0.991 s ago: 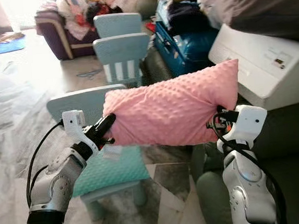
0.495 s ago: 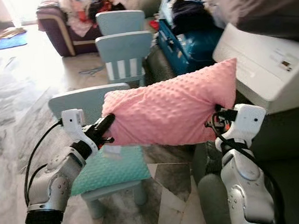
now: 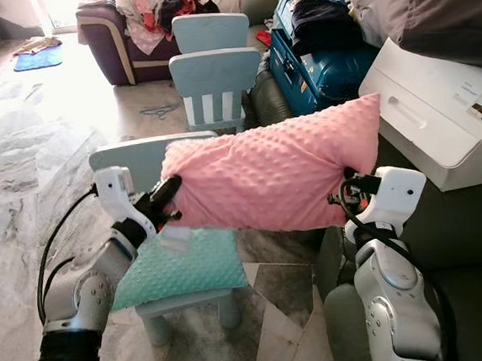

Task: Move the pillow to the sofa

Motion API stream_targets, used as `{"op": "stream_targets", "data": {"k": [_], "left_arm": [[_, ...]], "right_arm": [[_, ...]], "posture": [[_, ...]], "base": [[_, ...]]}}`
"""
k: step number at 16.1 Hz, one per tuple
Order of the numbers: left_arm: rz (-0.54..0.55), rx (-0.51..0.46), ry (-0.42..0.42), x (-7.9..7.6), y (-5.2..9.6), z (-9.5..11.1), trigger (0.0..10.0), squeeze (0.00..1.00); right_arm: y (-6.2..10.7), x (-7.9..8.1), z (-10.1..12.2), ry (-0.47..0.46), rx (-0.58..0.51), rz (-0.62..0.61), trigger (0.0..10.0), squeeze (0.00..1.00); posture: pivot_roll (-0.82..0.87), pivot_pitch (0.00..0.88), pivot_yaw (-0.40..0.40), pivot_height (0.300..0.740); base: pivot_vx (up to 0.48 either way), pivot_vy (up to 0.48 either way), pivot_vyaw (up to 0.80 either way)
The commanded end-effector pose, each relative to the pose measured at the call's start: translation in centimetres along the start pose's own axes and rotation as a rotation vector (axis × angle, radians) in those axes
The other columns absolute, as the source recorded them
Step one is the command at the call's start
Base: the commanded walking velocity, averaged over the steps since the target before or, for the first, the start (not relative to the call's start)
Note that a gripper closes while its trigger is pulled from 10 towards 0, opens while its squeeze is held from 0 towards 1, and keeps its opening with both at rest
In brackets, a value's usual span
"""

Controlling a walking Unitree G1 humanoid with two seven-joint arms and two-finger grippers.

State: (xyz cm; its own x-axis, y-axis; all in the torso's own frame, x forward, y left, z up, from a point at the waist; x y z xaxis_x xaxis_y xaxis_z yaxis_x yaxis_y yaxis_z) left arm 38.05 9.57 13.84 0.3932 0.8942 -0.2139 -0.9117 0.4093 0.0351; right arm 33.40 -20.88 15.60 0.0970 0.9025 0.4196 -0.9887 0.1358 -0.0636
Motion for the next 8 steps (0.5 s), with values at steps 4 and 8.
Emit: {"op": "stream_targets", "data": {"k": [4,8], "left_arm": [[0.148,-0.014,-0.160,2.3,0.0,1.8,10.0,0.00],[0.151,-0.087,-0.265,2.6,0.1,3.7,10.0,0.00]], "right_arm": [[-0.2,0.5,1.1,-0.002,-0.031,0.020,0.0,0.00],[-0.3,0.8,1.0,-0.006,-0.033,0.023,1.5,0.00]], "posture": [[-0.14,0.096,-0.024,0.740],[-0.14,0.096,-0.015,0.740]], "base": [[0.000,0.000,0.00],[0.000,0.000,0.00]]}}
Point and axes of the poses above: a point about 5 cm out from each wrist's last joint towards the gripper, its own y axis pointing back from the gripper into the wrist, its own z axis along the axis of the wrist's last joint, x = y × z, the point moved 6 cm from there along -y, pointing out of the wrist towards the gripper, and after that the axes turned 14 degrees about -y, right-handed, at the moved point
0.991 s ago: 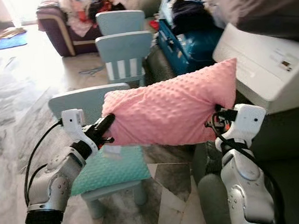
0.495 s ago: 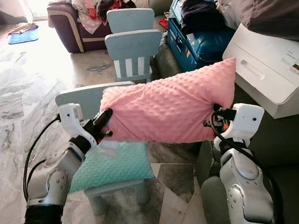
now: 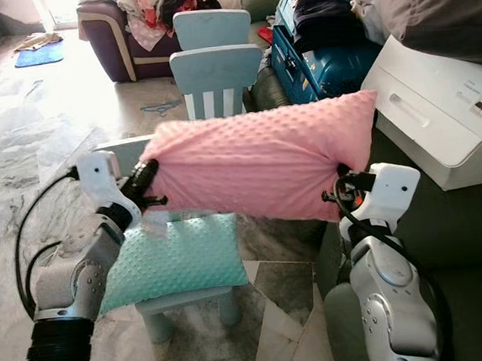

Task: Move the pillow to the sofa

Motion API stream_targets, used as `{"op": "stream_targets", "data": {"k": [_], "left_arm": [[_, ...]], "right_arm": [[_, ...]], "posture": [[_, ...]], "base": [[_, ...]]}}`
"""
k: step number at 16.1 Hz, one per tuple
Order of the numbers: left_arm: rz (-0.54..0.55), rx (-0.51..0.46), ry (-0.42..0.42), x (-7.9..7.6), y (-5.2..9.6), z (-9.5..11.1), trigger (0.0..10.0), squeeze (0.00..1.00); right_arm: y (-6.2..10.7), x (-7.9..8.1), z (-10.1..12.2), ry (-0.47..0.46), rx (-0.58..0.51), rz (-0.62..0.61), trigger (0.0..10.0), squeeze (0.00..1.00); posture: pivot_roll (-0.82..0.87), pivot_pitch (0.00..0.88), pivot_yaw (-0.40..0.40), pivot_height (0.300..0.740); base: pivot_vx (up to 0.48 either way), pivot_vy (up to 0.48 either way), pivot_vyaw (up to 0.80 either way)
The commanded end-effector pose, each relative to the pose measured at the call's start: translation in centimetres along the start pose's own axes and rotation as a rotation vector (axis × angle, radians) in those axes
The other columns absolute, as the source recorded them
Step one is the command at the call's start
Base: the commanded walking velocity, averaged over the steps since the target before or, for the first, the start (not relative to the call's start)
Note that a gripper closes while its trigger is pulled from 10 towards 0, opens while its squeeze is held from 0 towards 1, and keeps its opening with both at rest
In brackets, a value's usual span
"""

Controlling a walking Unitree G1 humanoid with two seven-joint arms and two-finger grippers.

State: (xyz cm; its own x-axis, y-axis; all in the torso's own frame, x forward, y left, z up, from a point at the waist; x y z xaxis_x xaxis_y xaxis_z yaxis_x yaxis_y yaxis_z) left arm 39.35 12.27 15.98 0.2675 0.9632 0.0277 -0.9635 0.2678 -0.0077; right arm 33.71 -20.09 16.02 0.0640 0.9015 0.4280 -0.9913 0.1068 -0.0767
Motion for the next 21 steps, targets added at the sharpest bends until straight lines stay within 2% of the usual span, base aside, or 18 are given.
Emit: {"op": "stream_targets", "data": {"k": [1,2,3,4,5,6,7,8,9,11,13,16,21], "left_arm": [[-0.024,-0.061,-0.047,0.0,0.1,1.3,10.0,0.00],[-0.052,-0.088,-0.074,-0.2,0.1,1.7,10.0,0.00],[-0.057,-0.089,-0.102,-0.2,0.1,1.7,10.0,0.00],[-0.064,-0.099,-0.090,-0.1,0.2,1.6,10.0,0.00],[-0.070,-0.096,-0.137,-0.1,0.3,1.4,10.0,0.00],[-0.100,-0.093,-0.113,-0.5,0.4,1.2,10.0,0.00],[-0.137,-0.089,-0.093,-1.1,0.6,1.1,10.0,0.00],[-0.165,-0.092,-0.095,-1.6,0.7,1.1,10.0,0.00],[-0.215,-0.064,-0.052,-2.5,0.8,0.6,10.0,0.00],[-0.233,-0.042,-0.043,-3.2,0.8,0.3,10.0,0.00],[-0.229,-0.019,-0.020,-3.2,0.6,0.0,10.0,0.00],[-0.241,-0.037,0.025,-3.2,0.7,0.4,10.0,0.00],[-0.255,-0.029,0.049,-3.6,0.8,0.4,10.0,0.00]], "right_arm": [[0.0,-0.1,0.9,0.006,-0.033,-0.010,1.8,0.00],[0.1,-0.1,0.9,0.005,-0.033,-0.012,3.1,0.00],[0.1,-0.1,0.9,0.004,-0.033,-0.012,3.0,0.00],[0.1,-0.1,0.8,0.003,-0.033,-0.013,3.5,0.00],[0.1,-0.1,0.8,0.004,-0.034,-0.016,4.9,0.00],[0.1,-0.2,0.8,0.005,-0.034,-0.017,7.9,0.00],[0.1,-0.2,0.8,0.006,-0.034,-0.019,10.0,0.00],[0.1,-0.3,0.8,0.007,-0.033,-0.019,10.0,0.00],[0.1,-0.3,0.7,0.010,-0.024,-0.025,10.0,0.00],[0.1,-0.3,0.6,0.008,-0.018,-0.025,10.0,0.00],[0.1,-0.4,0.6,0.013,-0.019,-0.023,10.0,0.00],[0.1,-0.3,0.7,0.020,-0.019,-0.016,10.0,0.00],[0.1,-0.4,0.8,0.025,-0.015,-0.016,10.0,0.00]], "posture": [[-0.14,0.097,-0.013,0.740],[-0.14,0.097,-0.012,0.740],[-0.14,0.099,-0.010,0.740],[-0.14,0.100,-0.007,0.740],[-0.14,0.102,-0.005,0.740],[-0.14,0.102,-0.005,0.740],[-0.14,0.102,-0.005,0.740],[-0.14,0.103,-0.006,0.740],[-0.14,0.103,-0.007,0.740],[-0.14,0.105,-0.007,0.740],[-0.14,0.106,-0.011,0.740],[-0.14,0.110,-0.017,0.740],[-0.15,0.114,-0.020,0.740]], "base": [[0.000,0.000,0.00],[0.000,0.000,0.00],[0.000,0.000,0.00],[0.000,0.000,0.00],[0.000,0.000,0.00],[0.000,0.000,0.00],[0.000,0.000,0.00],[0.000,0.000,0.00],[0.000,0.000,0.00],[0.000,0.000,-0.74],[0.000,0.000,-0.80],[0.000,0.000,0.00],[0.000,0.000,0.00]]}}
Point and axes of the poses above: a point about 5 cm out from each wrist's last joint towards the gripper, its own y axis pointing back from the gripper into the wrist, its own z axis along the axis of the wrist's last joint, x = y × z, the point moved 6 cm from there along -y, pointing out of the wrist towards the gripper, and after that the axes turned 14 degrees about -y, right-handed, at the moved point
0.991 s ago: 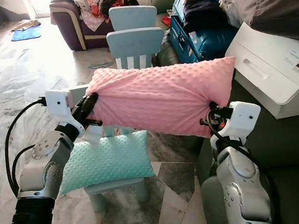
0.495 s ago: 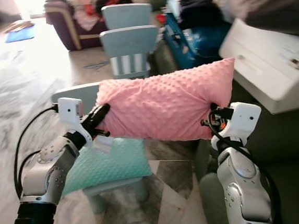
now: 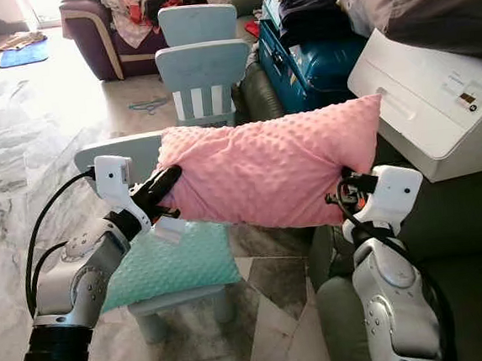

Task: Move the pillow to the sofa

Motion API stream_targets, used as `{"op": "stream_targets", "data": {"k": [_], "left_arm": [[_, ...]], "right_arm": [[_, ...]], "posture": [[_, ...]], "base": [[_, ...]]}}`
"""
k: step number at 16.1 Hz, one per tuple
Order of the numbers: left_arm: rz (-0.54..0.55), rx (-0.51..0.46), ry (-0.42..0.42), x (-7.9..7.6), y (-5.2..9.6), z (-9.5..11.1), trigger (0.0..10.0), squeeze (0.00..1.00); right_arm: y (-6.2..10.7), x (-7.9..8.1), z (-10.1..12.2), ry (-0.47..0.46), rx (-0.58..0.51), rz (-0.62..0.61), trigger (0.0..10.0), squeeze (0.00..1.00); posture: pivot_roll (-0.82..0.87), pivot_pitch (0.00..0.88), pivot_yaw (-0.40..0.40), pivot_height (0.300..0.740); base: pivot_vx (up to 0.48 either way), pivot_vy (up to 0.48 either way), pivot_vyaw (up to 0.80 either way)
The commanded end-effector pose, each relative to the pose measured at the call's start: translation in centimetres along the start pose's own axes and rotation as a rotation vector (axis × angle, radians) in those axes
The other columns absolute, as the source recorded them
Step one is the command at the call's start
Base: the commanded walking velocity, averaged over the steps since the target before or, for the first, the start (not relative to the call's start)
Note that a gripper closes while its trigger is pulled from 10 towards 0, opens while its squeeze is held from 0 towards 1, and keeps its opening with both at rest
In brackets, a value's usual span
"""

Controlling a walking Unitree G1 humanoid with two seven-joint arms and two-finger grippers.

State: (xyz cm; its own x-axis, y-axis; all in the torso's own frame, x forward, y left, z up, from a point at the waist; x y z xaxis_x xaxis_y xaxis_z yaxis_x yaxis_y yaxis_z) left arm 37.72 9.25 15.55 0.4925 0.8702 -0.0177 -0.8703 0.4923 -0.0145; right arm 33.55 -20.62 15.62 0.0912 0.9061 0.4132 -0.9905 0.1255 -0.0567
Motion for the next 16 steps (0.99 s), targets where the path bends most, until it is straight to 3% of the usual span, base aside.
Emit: {"op": "stream_targets", "data": {"k": [1,9,16], "left_arm": [[-0.012,-0.020,0.000,-0.27,-0.04,0.70,10.0,0.00],[-0.027,-0.012,0.032,-0.81,0.00,0.55,10.0,0.00],[-0.034,-0.004,0.044,-0.89,-0.02,0.47,10.0,0.00]], "right_arm": [[0.05,0.21,0.89,0.007,-0.024,0.008,10.0,0.00],[0.07,0.20,0.92,0.011,-0.021,0.009,10.0,0.00],[0.09,0.15,0.83,0.009,-0.017,0.004,10.0,0.00]], "posture": [[-0.15,0.115,-0.021,0.740],[-0.15,0.120,-0.026,0.740],[-0.15,0.121,-0.022,0.740]], "base": [[0.000,0.000,0.00],[0.000,0.000,0.00],[0.000,0.373,0.00]]}}
Point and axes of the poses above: a point about 5 cm out from each wrist's last joint towards the gripper, its own y axis pointing back from the gripper into the wrist, its own z axis along the axis of the wrist's last joint, x = y × z, the point moved 6 cm from there along -y, pointing out of the wrist towards the gripper, and after that the axes turned 14 degrees about -y, right-handed, at the moved point
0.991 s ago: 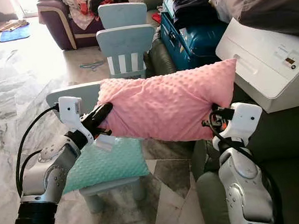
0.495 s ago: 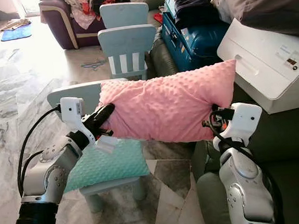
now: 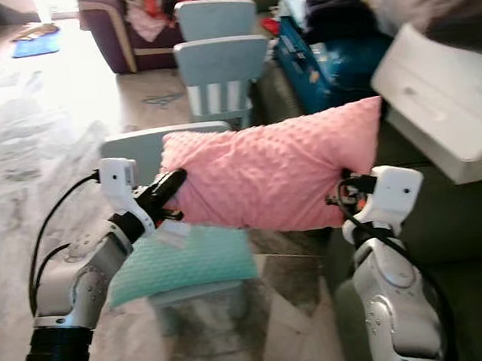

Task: Move the pillow to the sofa

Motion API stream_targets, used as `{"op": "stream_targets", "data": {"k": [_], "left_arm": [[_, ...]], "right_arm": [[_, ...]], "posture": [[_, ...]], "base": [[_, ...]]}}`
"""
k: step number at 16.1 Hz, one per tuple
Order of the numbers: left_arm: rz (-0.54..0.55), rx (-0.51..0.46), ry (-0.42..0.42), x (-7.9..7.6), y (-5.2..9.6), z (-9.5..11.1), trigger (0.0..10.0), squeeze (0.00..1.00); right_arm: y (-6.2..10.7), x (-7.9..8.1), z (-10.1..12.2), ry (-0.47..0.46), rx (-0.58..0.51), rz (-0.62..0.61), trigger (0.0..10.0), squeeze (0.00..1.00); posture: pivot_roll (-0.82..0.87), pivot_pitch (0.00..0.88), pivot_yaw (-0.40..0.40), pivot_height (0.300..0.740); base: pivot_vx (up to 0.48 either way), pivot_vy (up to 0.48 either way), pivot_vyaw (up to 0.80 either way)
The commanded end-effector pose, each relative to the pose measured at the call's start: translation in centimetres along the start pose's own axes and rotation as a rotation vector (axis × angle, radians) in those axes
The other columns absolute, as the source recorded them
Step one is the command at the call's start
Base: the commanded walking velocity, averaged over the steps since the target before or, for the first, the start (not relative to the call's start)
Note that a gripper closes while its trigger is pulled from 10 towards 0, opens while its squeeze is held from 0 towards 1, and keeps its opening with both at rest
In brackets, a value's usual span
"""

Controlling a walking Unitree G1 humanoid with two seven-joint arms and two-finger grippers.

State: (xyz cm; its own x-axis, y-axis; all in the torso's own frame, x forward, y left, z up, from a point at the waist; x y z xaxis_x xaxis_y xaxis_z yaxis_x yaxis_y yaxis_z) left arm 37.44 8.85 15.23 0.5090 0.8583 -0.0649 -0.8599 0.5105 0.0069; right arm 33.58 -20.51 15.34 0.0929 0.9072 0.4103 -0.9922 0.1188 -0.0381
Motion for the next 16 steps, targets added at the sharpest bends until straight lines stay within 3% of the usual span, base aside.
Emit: {"op": "stream_targets", "data": {"k": [1,13,14,16], "left_arm": [[-0.015,-0.025,-0.007,-0.48,-0.08,0.77,10.0,0.00],[-0.023,-0.008,0.006,-0.79,-0.32,0.59,10.0,0.00],[-0.032,-0.028,-0.026,-0.79,-0.24,0.95,10.0,0.00],[-0.028,-0.019,-0.013,-0.63,-0.27,0.84,10.0,0.00]], "right_arm": [[0.11,0.11,1.15,0.006,-0.036,0.005,10.0,0.00],[0.00,0.07,1.27,0.009,-0.039,0.005,10.0,0.00],[-0.02,0.08,1.27,0.010,-0.040,0.004,10.0,0.00],[-0.06,0.13,1.29,0.008,-0.042,0.005,10.0,0.00]], "posture": [[-0.15,0.121,-0.022,0.740],[-0.15,0.113,-0.020,0.740],[-0.15,0.112,-0.020,0.740],[-0.15,0.110,-0.017,0.740]], "base": [[0.000,0.000,0.00],[0.000,0.431,0.00],[0.000,0.000,0.00],[0.000,0.000,0.00]]}}
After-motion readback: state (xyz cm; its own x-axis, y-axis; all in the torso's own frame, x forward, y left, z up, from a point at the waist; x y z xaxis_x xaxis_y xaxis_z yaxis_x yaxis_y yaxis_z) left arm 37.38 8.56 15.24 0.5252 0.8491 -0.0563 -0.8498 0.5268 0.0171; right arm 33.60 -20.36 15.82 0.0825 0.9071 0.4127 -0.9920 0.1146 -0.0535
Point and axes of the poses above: a point about 5 cm out from each wrist's last joint towards the gripper, its own y axis pointing back from the gripper into the wrist, its own z axis along the axis of the wrist's last joint, x = y × z, the point moved 6 cm from there along -y, pointing out of the wrist towards the gripper, and after that the axes turned 14 degrees about -y, right-handed, at the moved point
